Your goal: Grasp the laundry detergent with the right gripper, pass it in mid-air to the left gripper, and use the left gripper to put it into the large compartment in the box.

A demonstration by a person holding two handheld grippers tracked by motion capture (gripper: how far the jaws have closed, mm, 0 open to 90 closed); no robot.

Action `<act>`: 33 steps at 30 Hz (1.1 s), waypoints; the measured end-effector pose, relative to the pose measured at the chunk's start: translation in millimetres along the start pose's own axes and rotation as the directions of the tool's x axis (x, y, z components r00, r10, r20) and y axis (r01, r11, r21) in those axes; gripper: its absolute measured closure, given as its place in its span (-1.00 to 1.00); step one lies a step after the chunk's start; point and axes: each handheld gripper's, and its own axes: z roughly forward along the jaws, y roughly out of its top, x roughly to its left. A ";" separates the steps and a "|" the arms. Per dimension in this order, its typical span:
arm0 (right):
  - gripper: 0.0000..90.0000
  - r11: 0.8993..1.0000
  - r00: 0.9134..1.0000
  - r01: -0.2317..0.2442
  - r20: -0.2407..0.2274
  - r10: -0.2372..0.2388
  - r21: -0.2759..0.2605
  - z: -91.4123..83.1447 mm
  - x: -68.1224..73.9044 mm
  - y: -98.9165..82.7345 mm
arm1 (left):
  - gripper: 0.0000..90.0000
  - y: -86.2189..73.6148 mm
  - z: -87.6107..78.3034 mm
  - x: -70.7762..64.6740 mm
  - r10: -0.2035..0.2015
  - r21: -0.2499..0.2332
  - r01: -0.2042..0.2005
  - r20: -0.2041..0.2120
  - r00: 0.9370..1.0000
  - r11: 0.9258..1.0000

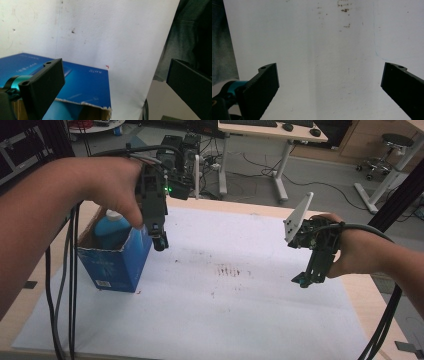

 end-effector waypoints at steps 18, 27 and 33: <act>-0.99 0.998 0.999 0.038 -0.016 -0.038 0.042 5.3 -2.8 -3.5 | -0.96 28.0 13.7 -8.9 0.066 0.022 -0.065 -0.007 0.998 0.998; -0.99 0.999 1.000 0.024 -0.018 -0.023 0.049 5.5 -1.7 -7.0 | -0.96 29.5 12.9 -11.0 0.070 0.021 -0.070 -0.007 0.998 0.997; -0.99 0.998 1.000 0.023 -0.016 -0.023 0.059 6.9 -1.5 -9.5 | -0.96 29.0 13.1 -10.4 0.062 0.016 -0.062 -0.006 0.998 0.998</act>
